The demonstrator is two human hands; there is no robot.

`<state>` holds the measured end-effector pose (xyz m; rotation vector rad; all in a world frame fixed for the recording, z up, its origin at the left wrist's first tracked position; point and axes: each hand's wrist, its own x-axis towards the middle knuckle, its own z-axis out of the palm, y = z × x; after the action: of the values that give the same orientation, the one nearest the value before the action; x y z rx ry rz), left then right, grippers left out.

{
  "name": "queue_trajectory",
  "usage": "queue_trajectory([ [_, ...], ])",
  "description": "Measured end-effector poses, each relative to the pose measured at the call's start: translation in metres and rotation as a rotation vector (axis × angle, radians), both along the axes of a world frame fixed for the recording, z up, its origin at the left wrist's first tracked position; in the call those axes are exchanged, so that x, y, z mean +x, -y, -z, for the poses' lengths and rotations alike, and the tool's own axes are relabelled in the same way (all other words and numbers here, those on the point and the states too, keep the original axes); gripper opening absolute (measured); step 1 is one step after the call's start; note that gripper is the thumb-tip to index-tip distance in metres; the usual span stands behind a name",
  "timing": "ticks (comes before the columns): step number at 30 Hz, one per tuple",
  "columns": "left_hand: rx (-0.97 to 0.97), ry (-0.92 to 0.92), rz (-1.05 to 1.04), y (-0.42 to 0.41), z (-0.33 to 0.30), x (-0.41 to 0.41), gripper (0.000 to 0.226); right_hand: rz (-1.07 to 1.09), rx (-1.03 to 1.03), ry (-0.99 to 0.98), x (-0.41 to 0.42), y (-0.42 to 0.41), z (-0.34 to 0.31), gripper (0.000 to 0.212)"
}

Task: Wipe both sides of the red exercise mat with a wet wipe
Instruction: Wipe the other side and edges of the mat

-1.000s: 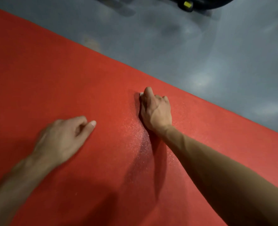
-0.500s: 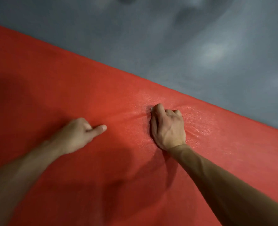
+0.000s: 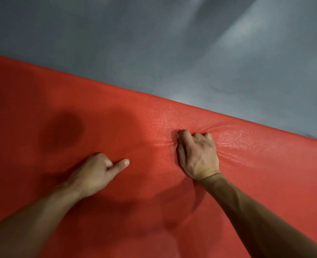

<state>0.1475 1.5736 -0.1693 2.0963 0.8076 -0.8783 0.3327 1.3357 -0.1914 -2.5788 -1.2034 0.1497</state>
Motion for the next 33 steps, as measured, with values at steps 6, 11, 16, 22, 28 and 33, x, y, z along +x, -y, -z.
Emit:
queue_trajectory([
  [6, -0.108, 0.085, 0.017, -0.003, 0.000, 0.002, 0.081, 0.019, -0.038, 0.007, -0.002, -0.001, -0.003, 0.019],
  [11, -0.141, 0.127, 0.032, -0.003, -0.001, 0.003, 0.074, 0.093, -0.141, 0.023, -0.012, -0.007, -0.007, 0.018],
  [16, -0.152, 0.165, 0.022, -0.004, 0.002, -0.001, 0.073, 0.183, -0.145, 0.002, -0.025, -0.015, -0.019, 0.013],
  [22, -0.156, 0.186, -0.009, -0.004, 0.005, -0.001, 0.072, 0.414, -0.087, -0.195, 0.024, 0.027, -0.039, 0.020],
  [28, -0.139, 0.186, -0.016, -0.005, 0.009, -0.002, 0.071, 1.026, -0.182, -0.266, 0.129, 0.087, -0.049, 0.020],
  [33, -0.158, 0.188, -0.033, -0.006, 0.012, 0.001, 0.072, 0.958, -0.295, -0.369, 0.113, 0.024, -0.044, 0.021],
])
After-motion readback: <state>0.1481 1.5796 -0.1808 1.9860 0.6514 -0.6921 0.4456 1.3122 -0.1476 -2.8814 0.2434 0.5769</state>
